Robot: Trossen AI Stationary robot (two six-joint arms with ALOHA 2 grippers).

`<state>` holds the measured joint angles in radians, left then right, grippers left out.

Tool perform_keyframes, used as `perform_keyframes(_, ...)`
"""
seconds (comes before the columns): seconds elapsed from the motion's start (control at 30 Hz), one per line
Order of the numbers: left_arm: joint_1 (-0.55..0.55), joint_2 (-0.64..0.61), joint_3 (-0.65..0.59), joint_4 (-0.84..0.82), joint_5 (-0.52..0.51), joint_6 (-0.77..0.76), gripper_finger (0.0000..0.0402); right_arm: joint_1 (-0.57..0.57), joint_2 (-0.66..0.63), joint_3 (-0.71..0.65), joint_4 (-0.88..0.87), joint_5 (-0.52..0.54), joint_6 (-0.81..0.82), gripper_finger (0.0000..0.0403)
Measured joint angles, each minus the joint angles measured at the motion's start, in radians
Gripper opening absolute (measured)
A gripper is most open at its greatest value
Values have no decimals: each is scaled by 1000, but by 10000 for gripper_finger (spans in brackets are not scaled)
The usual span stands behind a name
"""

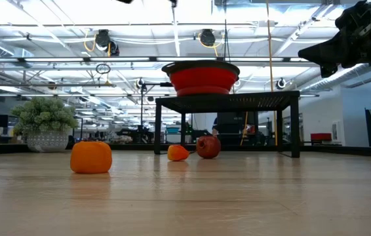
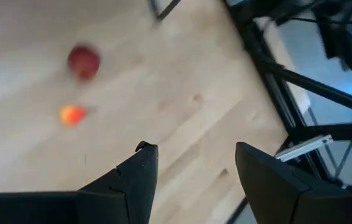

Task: Pick & Place Fruit
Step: Put the orange into the red strainer bowl on the shelf

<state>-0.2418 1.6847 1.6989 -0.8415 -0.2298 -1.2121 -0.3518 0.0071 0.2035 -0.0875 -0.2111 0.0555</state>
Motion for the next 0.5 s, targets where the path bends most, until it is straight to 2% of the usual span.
perform_keyframes(0.23, -67, 36, -8, -145, 12, -303, 214, 0, 0, 0, 0, 0, 0, 0)
perform_keyframes(0.5, -118, 127, -10, -251, 135, -481, 214, 0, 0, 0, -22, -2, -9, 0)
